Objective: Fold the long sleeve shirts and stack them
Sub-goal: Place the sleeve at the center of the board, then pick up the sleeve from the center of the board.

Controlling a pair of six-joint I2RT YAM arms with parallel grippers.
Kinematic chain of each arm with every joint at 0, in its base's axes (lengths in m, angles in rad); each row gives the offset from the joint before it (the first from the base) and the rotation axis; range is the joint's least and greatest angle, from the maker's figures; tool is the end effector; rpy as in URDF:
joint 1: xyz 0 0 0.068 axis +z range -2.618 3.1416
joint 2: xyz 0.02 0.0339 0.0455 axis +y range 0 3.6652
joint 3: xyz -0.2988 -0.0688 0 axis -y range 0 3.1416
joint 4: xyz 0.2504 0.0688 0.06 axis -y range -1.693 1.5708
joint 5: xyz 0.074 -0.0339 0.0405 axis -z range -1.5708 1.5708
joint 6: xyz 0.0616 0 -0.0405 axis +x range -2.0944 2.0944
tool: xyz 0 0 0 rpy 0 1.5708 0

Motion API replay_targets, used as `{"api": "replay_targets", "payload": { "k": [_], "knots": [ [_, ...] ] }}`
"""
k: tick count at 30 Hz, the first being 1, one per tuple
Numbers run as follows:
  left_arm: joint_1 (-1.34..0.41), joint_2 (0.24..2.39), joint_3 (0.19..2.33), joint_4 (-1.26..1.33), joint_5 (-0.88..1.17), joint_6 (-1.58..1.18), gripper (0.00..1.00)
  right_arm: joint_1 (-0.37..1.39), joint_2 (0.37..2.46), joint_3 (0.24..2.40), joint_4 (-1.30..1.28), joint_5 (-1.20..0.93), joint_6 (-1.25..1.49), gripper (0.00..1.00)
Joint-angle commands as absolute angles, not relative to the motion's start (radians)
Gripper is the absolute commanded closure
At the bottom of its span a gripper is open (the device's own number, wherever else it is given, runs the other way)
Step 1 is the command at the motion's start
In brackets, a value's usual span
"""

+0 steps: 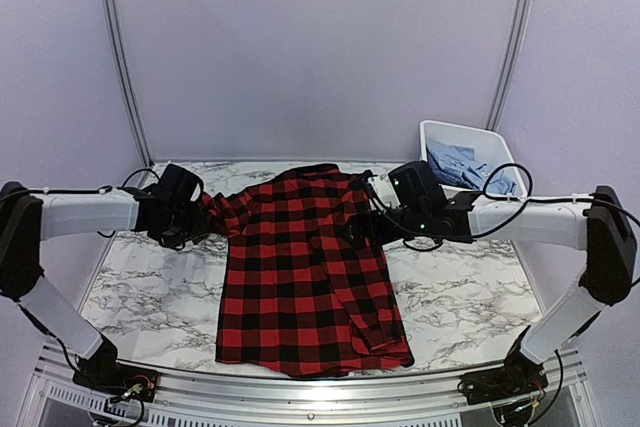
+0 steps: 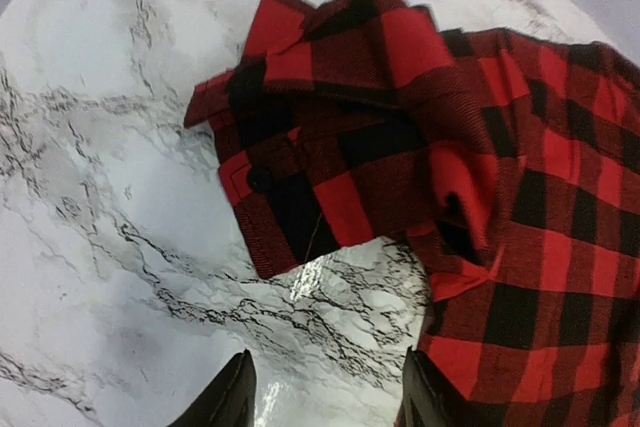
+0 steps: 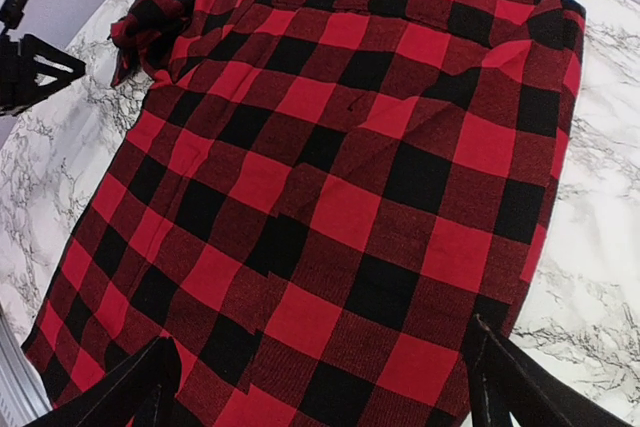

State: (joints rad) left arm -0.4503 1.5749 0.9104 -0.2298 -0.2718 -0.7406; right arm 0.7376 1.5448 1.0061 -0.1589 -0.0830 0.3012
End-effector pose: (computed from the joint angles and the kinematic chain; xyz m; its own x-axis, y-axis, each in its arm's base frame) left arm 0.3122 -0.1326 0.2011 -0.6989 -0.3840 -0.6033 -0.2759 0.9231 -0.2679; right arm 0.2643 0.2470 0.2483 -0.6668 -0.2064 -0.7161 -0.5439 0.7917 0.2782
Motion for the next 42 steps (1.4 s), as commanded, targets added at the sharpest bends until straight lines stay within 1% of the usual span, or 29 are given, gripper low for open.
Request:
{"api": "replay_targets", "payload": {
  "k": [1, 4, 8, 13, 17, 23, 26, 34, 42],
  "knots": [
    [-0.439, 1.408, 0.872, -0.202, -0.306, -0.772, 0.45, 0.748, 1.551, 1.039, -0.173, -0.052, 0.284, 0.06],
    [-0.371, 1.378, 0.849, -0.202, -0.284, -0.827, 0.45, 0.747, 1.552, 1.038, -0.171, -0.049, 0.283, 0.06],
    [-0.276, 1.430, 0.870, -0.197, -0.251, -0.863, 0.47, 0.748, 1.555, 1.043, -0.177, -0.053, 0.282, 0.06],
    [-0.210, 1.564, 0.979, -0.192, -0.262, -0.840, 0.47, 0.747, 1.554, 1.049, -0.179, -0.060, 0.284, 0.06],
    [-0.173, 1.696, 1.064, -0.177, -0.226, -0.827, 0.48, 0.747, 1.547, 1.048, -0.183, -0.059, 0.284, 0.06],
    [-0.149, 1.862, 1.156, -0.155, -0.171, -0.801, 0.47, 0.747, 1.539, 1.045, -0.187, -0.064, 0.286, 0.06],
    [-0.149, 1.916, 1.162, -0.151, -0.135, -0.798, 0.47, 0.747, 1.536, 1.043, -0.187, -0.061, 0.287, 0.06],
    [-0.165, 1.884, 1.059, -0.104, -0.102, -0.808, 0.49, 0.747, 1.554, 1.049, -0.183, -0.064, 0.285, 0.06],
    [-0.179, 1.950, 1.105, -0.129, -0.119, -0.771, 0.52, 0.749, 1.573, 1.080, -0.189, -0.071, 0.282, 0.06]
  ]
}}
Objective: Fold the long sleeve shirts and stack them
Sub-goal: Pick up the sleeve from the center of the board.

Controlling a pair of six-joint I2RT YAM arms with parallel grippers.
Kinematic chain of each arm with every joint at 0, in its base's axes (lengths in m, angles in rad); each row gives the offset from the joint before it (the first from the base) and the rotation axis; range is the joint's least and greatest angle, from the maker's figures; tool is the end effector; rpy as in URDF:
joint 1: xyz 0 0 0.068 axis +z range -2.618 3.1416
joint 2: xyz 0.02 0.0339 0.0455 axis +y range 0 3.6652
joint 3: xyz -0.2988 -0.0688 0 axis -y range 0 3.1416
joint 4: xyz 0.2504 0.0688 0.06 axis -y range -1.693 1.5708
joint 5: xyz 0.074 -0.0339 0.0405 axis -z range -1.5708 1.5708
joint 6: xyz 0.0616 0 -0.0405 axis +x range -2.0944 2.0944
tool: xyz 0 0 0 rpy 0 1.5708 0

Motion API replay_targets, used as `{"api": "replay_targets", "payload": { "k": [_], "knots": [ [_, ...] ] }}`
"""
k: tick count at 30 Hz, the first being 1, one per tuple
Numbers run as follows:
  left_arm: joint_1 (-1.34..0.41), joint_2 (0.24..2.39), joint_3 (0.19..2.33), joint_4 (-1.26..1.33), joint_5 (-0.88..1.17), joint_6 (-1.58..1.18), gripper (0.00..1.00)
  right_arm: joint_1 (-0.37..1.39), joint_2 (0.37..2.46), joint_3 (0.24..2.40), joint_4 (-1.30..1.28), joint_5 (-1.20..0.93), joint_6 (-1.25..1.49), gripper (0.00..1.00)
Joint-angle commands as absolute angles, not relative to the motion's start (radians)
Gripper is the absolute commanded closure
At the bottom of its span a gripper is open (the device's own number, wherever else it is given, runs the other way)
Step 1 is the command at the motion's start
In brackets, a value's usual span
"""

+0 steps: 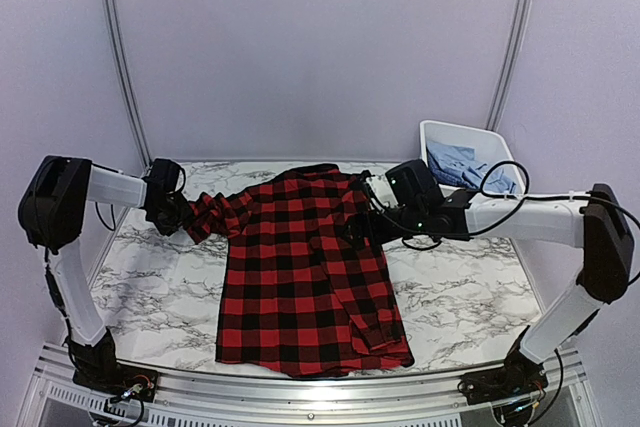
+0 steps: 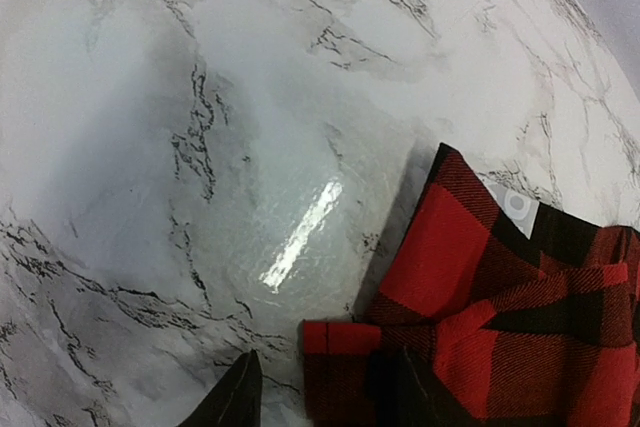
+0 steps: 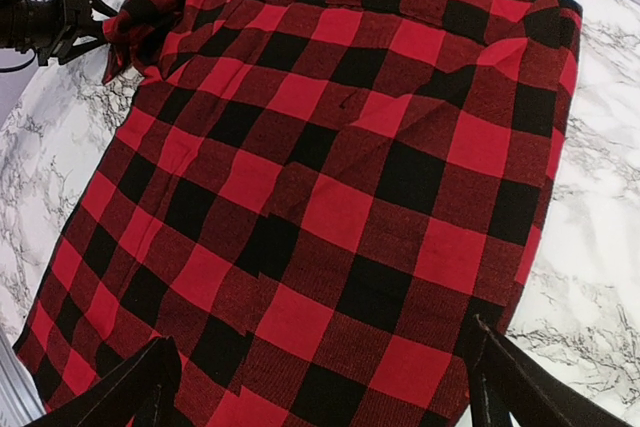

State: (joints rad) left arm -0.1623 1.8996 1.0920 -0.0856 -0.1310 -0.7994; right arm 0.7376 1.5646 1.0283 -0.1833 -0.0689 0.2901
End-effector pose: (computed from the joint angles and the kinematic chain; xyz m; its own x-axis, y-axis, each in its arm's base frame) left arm 0.4134 -0.0595 0.1516 -0.5929 -0.6232 -0.5100 -0.4959 0.7816 -0.3785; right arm 0.2680 0.2492 0.2467 -0.6703 -0.2235 -0.7077 -0.5401 0.8009 0.2586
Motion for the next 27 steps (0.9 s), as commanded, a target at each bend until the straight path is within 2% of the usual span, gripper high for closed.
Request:
{"api": "replay_targets", "payload": {
  "k": [1, 6, 11, 20, 27],
  "knots": [
    [-0.185, 1.944, 1.107, -0.130, -0.123, -0.768, 0.52, 0.750, 1.572, 1.081, -0.189, -0.071, 0.282, 0.06],
    [-0.216, 1.922, 1.128, -0.143, -0.143, -0.737, 0.51, 0.749, 1.577, 1.087, -0.189, -0.072, 0.286, 0.06],
    [-0.225, 1.835, 1.075, -0.137, -0.162, -0.756, 0.46, 0.750, 1.578, 1.088, -0.190, -0.070, 0.287, 0.06],
    [-0.225, 1.749, 1.010, -0.110, -0.147, -0.775, 0.44, 0.754, 1.587, 1.091, -0.187, -0.075, 0.288, 0.06],
    [-0.237, 1.813, 1.047, -0.132, -0.133, -0.723, 0.41, 0.756, 1.586, 1.088, -0.185, -0.075, 0.289, 0.06]
  ]
}}
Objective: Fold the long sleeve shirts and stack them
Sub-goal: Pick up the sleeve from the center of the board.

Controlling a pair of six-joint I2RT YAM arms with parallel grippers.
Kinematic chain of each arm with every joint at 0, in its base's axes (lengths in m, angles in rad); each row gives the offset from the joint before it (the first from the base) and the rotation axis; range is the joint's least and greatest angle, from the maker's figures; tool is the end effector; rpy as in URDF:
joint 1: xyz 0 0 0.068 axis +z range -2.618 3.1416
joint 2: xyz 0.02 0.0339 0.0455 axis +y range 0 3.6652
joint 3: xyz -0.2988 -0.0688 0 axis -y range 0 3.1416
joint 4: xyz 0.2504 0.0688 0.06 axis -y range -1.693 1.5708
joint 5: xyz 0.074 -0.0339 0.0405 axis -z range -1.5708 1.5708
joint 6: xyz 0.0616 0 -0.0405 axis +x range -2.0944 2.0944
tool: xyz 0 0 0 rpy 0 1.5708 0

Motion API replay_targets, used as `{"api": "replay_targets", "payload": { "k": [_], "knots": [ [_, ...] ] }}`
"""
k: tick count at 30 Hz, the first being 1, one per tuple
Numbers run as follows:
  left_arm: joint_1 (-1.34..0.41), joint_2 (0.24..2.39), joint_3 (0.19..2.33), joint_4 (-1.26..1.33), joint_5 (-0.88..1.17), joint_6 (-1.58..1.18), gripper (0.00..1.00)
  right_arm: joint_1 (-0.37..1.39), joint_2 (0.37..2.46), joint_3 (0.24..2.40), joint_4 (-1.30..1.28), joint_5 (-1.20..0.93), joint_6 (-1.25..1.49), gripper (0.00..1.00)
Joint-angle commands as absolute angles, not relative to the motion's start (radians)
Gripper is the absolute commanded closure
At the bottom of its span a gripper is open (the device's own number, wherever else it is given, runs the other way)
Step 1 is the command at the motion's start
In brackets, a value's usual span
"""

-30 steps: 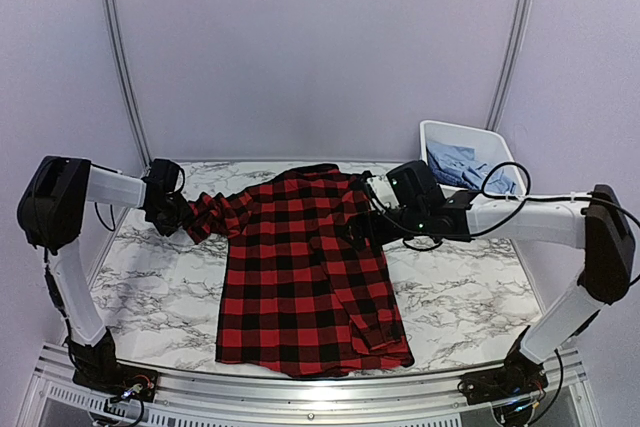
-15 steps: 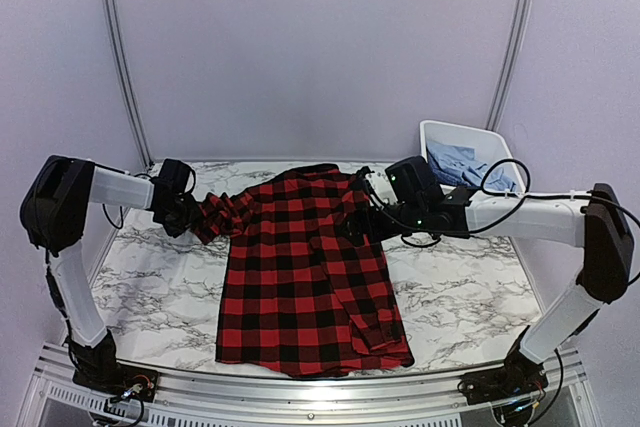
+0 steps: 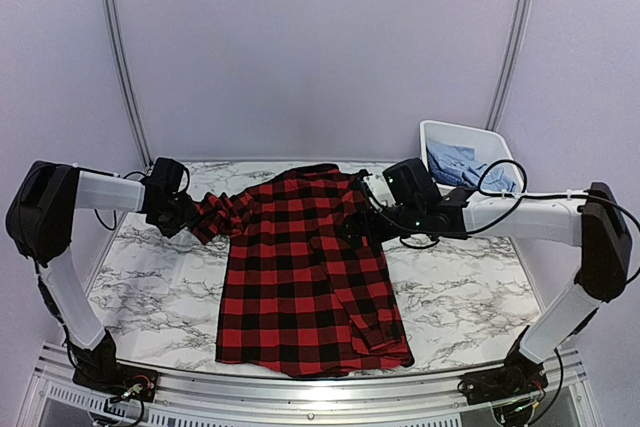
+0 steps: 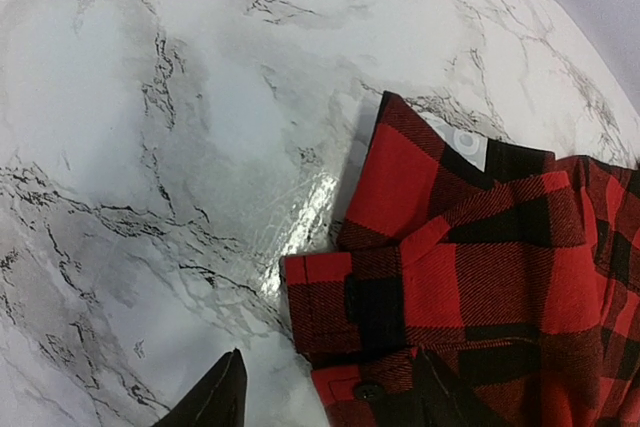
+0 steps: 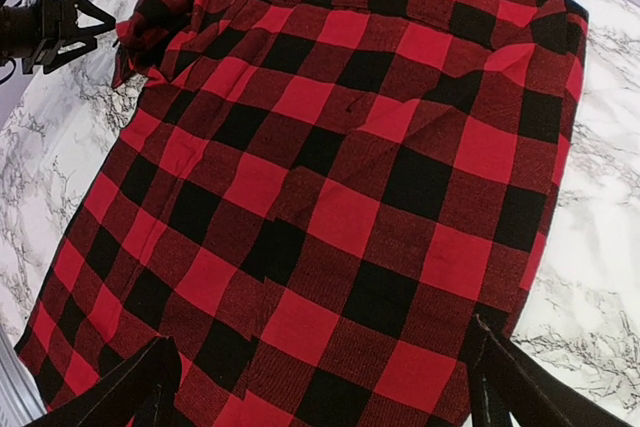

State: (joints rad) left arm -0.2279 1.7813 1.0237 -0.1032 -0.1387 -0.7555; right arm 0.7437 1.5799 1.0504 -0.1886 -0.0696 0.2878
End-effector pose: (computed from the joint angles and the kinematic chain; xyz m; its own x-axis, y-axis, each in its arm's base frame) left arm 0.3853 -0.0806 0.1748 -0.6310 -0.5507 -0.5464 -0.4076 0.8346 -0.3706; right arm 0.2702 0.2544 0.2485 -0.6670 -0.2288 -0.7091 -0.5471 0.7964 0.2576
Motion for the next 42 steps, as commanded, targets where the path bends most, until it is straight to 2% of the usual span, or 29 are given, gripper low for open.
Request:
{"api": "replay_targets", "payload": {
  "k": [1, 9, 11, 14, 24, 36, 42],
  "knots": [
    [-0.240, 1.830, 1.054, -0.138, -0.134, -0.717, 0.40, 0.756, 1.585, 1.086, -0.183, -0.075, 0.290, 0.06],
    [-0.262, 1.956, 1.120, -0.220, -0.158, -0.677, 0.40, 0.761, 1.576, 1.079, -0.182, -0.072, 0.295, 0.06],
    [-0.265, 1.974, 1.124, -0.227, -0.163, -0.678, 0.42, 0.763, 1.577, 1.078, -0.181, -0.071, 0.296, 0.06],
    [-0.271, 1.988, 1.120, -0.227, -0.169, -0.685, 0.53, 0.765, 1.579, 1.078, -0.180, -0.071, 0.297, 0.06],
    [-0.274, 1.953, 1.089, -0.215, -0.182, -0.696, 0.99, 0.776, 1.590, 1.080, -0.175, -0.071, 0.298, 0.06],
    [-0.288, 1.622, 1.038, -0.275, -0.249, -0.588, 1.00, 0.776, 1.590, 1.089, -0.178, -0.065, 0.290, 0.06],
    [-0.435, 1.506, 1.093, -0.375, -0.246, -0.445, 1.00, 0.776, 1.591, 1.104, -0.179, -0.053, 0.288, 0.06]
  ]
}}
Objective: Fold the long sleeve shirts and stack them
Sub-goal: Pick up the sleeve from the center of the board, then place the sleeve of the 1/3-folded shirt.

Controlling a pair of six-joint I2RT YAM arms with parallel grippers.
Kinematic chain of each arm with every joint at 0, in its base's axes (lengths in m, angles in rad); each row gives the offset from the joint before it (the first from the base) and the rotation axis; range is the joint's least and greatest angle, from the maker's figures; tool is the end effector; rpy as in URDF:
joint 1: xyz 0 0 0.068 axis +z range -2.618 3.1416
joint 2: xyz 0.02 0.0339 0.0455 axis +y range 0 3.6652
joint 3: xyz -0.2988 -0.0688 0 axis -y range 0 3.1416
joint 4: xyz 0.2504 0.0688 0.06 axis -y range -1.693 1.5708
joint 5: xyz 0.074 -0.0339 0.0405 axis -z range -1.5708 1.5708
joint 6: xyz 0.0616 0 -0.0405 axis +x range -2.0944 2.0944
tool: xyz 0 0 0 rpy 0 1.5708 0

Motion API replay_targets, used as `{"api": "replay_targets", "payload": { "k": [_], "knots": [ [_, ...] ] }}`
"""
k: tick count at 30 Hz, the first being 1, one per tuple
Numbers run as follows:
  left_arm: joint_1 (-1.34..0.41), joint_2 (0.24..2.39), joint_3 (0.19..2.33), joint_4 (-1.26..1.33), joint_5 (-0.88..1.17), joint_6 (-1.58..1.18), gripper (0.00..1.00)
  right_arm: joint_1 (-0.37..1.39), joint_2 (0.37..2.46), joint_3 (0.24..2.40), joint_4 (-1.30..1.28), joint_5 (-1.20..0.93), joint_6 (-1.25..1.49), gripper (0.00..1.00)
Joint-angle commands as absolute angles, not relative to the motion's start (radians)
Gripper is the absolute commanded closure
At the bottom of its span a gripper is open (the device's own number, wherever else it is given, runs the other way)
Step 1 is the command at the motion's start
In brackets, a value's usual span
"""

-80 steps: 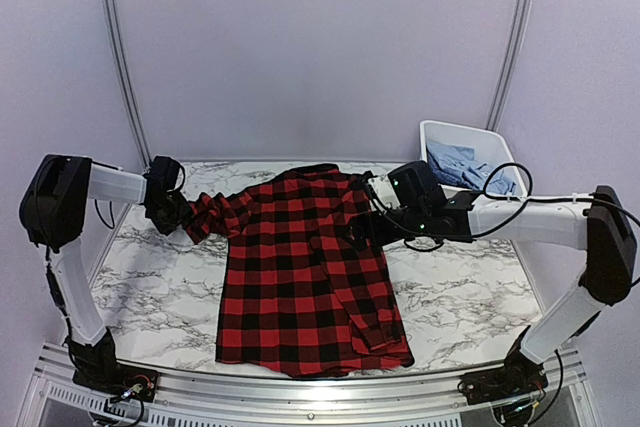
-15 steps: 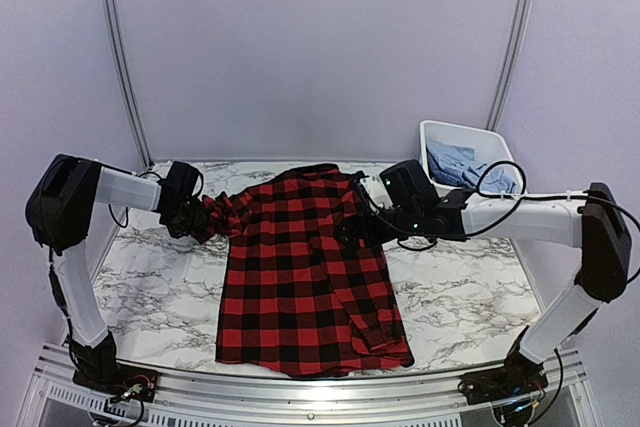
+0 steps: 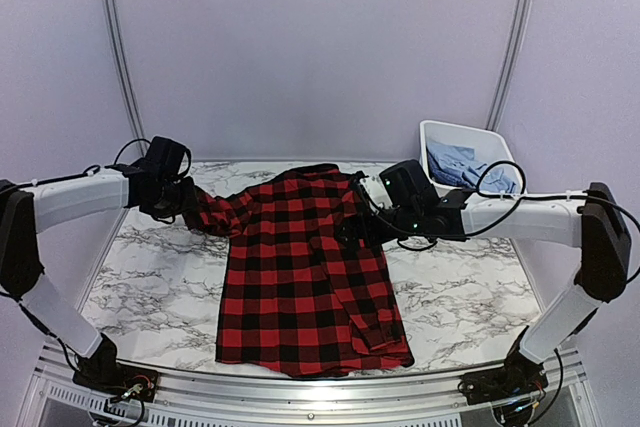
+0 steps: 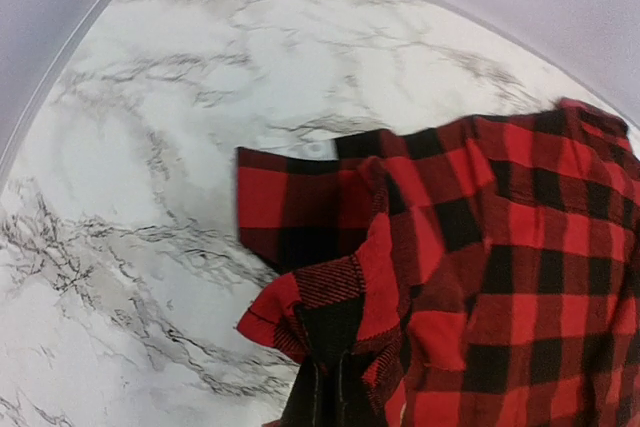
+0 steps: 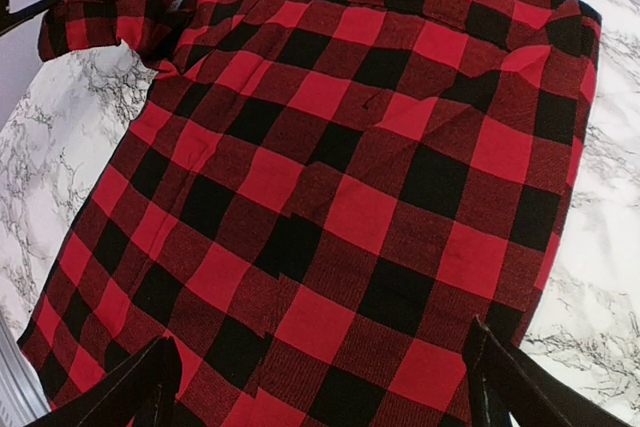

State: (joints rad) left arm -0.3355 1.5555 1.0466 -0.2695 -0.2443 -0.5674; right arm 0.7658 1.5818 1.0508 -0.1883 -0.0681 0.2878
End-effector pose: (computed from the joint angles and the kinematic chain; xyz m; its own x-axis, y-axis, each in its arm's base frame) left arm 0.3435 -0.1040 0.2487 -0.6434 -0.3279 -0.6917 -0.2241 0.9447 -0.2395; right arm 0.2649 0.2605 0.2480 -0.6621 -0.2438 -0.7086 -0.5636 0.7852 0.2565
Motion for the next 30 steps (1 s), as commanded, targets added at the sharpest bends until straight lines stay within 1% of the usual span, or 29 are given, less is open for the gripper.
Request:
{"api": "replay_targets", "payload": {
  "k": [1, 7, 13, 17, 23, 24, 27, 28, 29, 30],
  "knots": [
    [-0.469, 1.505, 1.113, -0.395, -0.241, -0.426, 1.00, 0.776, 1.590, 1.104, -0.176, -0.049, 0.289, 0.06],
    [-0.661, 1.553, 1.184, -0.450, -0.191, -0.355, 1.00, 0.776, 1.577, 1.086, -0.139, -0.057, 0.325, 0.06],
    [-0.830, 1.702, 1.290, -0.454, -0.126, -0.329, 1.00, 0.776, 1.551, 1.002, -0.019, -0.136, 0.409, 0.06],
    [-0.886, 1.803, 1.360, -0.446, -0.093, -0.342, 1.00, 0.777, 1.554, 0.948, 0.072, -0.174, 0.459, 0.07],
    [-0.913, 1.892, 1.419, -0.430, -0.047, -0.358, 1.00, 0.777, 1.560, 0.915, 0.097, -0.160, 0.496, 0.07],
    [-0.913, 1.900, 1.424, -0.426, -0.040, -0.360, 0.97, 0.776, 1.559, 0.910, 0.097, -0.160, 0.502, 0.07],
    [-0.912, 1.903, 1.422, -0.423, -0.036, -0.371, 0.75, 0.777, 1.565, 0.895, 0.113, -0.171, 0.516, 0.07],
    [-0.912, 1.896, 1.417, -0.421, -0.044, -0.379, 0.65, 0.777, 1.569, 0.894, 0.118, -0.180, 0.520, 0.07],
    [-0.912, 1.886, 1.410, -0.419, -0.055, -0.388, 0.61, 0.777, 1.574, 0.895, 0.120, -0.187, 0.523, 0.07],
    [-0.911, 1.871, 1.404, -0.417, -0.060, -0.397, 0.59, 0.777, 1.578, 0.895, 0.124, -0.193, 0.526, 0.07]
  ]
}}
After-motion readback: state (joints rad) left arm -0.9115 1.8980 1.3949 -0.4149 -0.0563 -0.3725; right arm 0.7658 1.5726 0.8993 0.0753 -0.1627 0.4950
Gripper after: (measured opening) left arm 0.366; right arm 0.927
